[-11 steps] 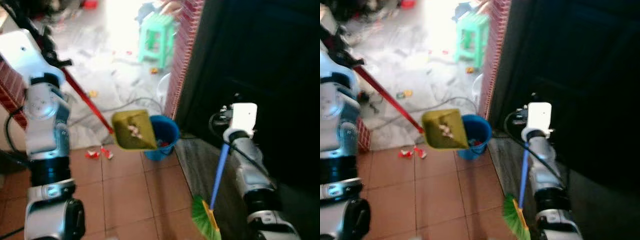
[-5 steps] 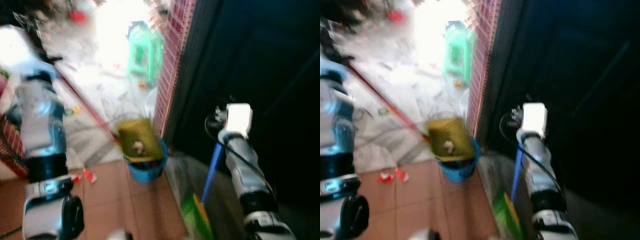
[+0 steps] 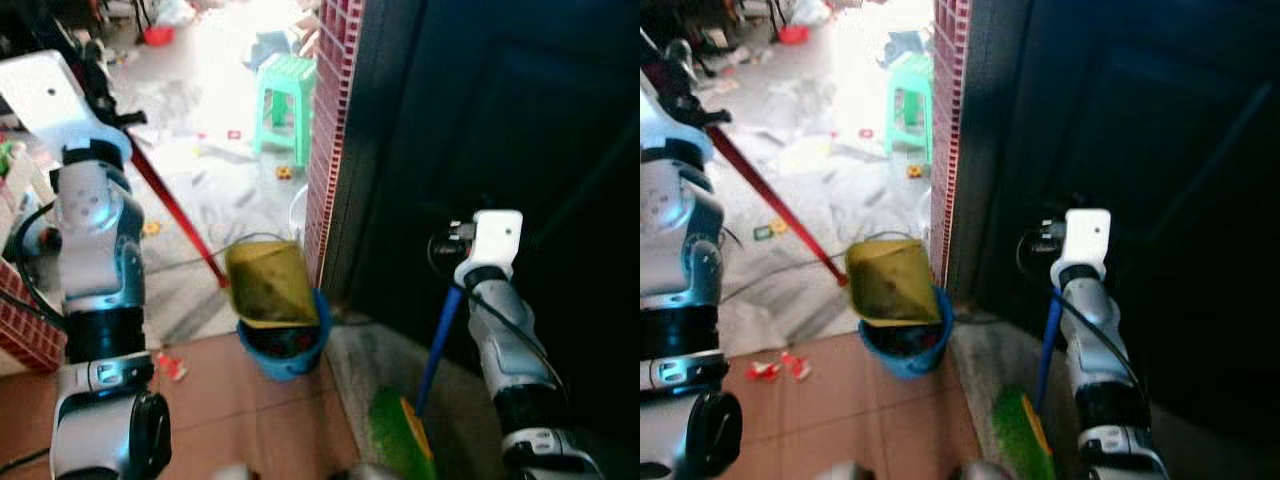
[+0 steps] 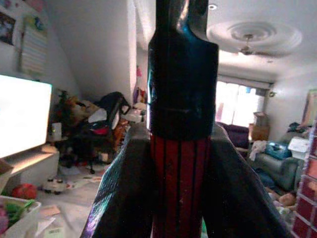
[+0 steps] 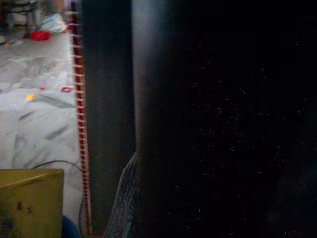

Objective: Sweep floor

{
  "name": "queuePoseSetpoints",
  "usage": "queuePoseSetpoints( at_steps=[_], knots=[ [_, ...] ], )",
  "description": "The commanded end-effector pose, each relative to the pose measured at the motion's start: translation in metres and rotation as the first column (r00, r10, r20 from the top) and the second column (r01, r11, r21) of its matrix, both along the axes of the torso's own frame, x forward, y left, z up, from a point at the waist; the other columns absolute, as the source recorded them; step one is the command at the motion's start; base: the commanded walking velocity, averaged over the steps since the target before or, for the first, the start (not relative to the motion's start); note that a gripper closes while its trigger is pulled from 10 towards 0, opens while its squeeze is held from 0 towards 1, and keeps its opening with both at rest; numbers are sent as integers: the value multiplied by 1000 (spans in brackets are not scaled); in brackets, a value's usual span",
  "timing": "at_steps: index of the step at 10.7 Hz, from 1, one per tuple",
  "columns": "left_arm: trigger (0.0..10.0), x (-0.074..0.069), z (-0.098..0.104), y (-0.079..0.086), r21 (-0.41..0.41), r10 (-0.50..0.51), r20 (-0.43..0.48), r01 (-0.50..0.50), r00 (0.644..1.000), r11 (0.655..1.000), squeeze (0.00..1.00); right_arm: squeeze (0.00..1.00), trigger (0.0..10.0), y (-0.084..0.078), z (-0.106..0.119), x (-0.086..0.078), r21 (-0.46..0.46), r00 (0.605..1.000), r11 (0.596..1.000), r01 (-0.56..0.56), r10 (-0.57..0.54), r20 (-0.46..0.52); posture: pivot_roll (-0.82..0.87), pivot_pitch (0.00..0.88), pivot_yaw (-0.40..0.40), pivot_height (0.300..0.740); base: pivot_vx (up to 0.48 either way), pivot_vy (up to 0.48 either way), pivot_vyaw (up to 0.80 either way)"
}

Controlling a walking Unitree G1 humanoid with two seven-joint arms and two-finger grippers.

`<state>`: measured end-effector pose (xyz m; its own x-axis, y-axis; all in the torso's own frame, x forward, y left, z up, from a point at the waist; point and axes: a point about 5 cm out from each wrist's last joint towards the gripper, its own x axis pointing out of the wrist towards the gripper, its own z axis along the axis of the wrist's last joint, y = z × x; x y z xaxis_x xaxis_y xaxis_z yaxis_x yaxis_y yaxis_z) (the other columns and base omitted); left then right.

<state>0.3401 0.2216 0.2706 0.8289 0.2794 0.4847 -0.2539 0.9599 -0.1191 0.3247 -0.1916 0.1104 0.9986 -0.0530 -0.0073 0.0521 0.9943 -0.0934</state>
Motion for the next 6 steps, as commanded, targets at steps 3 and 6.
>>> queuePoseSetpoints(
  at_steps=[3, 6],
  knots=[
    [10000, -7, 16, -20, 153, -41, 116, 23, 992, 988, 0, 0, 10000, 4, 11, 4, -2, 999, 1000, -14, 14, 42, -87, 0, -37, 740, 0, 0, 0],
    [10000, -11, -1, -62, 215, -178, 94, 155, 979, 964, 0, 0, 10000, 6, 12, 4, -1, 999, 1000, -19, 19, 44, -82, 0, -40, 740, 0, 0, 0]
  ],
)
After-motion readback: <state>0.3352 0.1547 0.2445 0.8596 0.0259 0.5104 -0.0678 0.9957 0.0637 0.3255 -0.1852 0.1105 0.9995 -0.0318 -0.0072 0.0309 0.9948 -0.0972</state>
